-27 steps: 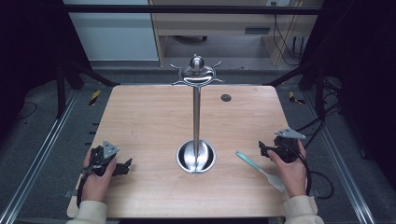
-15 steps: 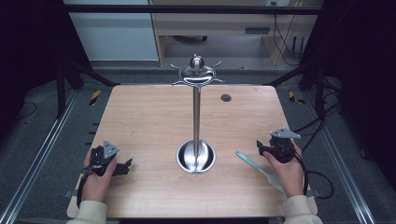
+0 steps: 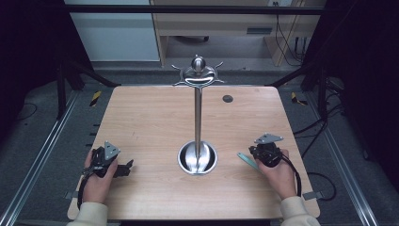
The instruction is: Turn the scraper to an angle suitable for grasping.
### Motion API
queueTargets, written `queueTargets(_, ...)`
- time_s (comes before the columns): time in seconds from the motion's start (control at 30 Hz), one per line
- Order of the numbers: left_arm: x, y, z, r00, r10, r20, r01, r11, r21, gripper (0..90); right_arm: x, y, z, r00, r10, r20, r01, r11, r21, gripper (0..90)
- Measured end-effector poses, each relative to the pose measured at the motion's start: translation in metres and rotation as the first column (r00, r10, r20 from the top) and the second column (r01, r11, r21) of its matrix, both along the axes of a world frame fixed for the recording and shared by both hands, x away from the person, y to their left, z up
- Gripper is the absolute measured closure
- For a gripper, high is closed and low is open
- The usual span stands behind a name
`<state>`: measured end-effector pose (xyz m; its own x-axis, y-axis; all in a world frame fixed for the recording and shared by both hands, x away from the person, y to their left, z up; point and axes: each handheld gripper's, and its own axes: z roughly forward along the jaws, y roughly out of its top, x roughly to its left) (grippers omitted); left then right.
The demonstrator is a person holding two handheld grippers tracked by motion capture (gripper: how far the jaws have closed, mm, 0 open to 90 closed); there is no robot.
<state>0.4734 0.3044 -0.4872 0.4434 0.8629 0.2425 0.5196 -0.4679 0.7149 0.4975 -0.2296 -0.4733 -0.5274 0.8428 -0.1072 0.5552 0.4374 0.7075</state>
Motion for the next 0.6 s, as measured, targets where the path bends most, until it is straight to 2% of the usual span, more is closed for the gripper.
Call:
queueTargets(0.27, 0.0, 0.0, 0.0, 1.0, -0.001, 0.0, 0.001, 1.0, -0.003, 2.8, 0.004, 0.009, -0.011, 0.9982, 0.035, -0.049, -0.038, 0.9981, -0.049, 90.0)
queueTargets(0.43, 0.0, 0.001, 0.001, 1.0, -0.001, 0.003, 0.001, 1.0, -0.003, 2.8, 0.006, 0.01, -0.013, 0.9978, 0.023, -0.062, -0.026, 0.9981, -0.056, 90.0)
queueTargets(0.6, 0.0, 0.001, 0.001, 1.0, -0.001, 0.002, 0.001, 1.0, -0.004, 2.8, 0.005, 0.011, -0.014, 0.9966, 0.042, -0.072, -0.046, 0.9971, -0.061, 90.0)
